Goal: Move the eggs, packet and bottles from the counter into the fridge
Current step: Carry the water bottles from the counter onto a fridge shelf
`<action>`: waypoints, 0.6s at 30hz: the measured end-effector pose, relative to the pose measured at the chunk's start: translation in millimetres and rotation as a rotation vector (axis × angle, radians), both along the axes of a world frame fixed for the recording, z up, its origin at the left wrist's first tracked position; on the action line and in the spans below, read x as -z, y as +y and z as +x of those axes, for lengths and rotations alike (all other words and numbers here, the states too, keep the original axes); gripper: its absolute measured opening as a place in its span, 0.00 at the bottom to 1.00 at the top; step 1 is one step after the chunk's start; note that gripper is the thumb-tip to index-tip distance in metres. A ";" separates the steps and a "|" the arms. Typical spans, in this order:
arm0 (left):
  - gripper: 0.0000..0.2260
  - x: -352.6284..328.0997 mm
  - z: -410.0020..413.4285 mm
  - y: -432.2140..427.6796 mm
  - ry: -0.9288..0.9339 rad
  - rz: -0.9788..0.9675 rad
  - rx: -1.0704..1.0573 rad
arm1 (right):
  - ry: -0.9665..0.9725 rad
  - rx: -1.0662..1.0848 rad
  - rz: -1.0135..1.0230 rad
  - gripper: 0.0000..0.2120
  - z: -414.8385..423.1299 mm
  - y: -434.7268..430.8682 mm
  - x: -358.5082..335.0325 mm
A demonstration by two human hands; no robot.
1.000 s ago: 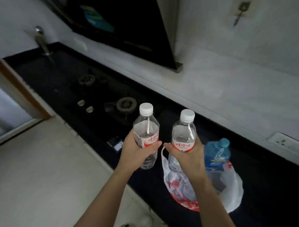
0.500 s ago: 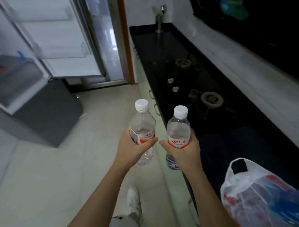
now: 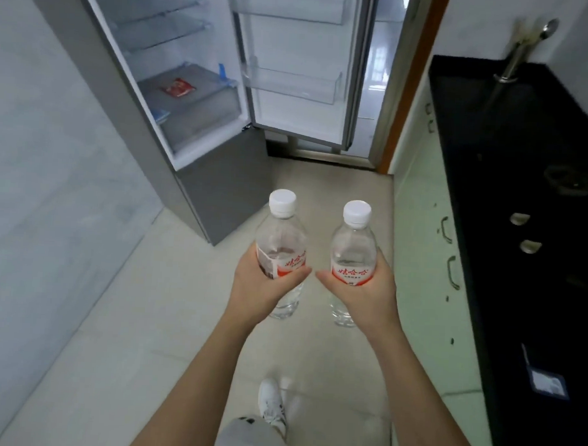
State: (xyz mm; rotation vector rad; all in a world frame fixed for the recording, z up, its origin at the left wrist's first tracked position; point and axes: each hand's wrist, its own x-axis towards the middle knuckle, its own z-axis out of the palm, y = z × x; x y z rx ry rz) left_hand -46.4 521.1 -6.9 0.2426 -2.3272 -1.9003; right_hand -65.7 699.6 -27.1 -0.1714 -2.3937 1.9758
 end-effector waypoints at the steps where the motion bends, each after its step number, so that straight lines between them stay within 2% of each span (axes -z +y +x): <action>1: 0.15 -0.1 -11.9 -15.3 0.001 0.005 -0.022 | 0.001 -0.022 0.006 0.25 -17.2 -15.6 0.1; 9: 0.19 2.7 -107.0 -119.6 0.016 -0.026 -0.133 | 0.054 -0.173 0.052 0.27 -138.8 -134.3 -12.0; 18: 0.18 15.2 -185.9 -172.9 0.012 -0.052 -0.218 | 0.027 -0.232 0.059 0.29 -227.1 -187.2 0.6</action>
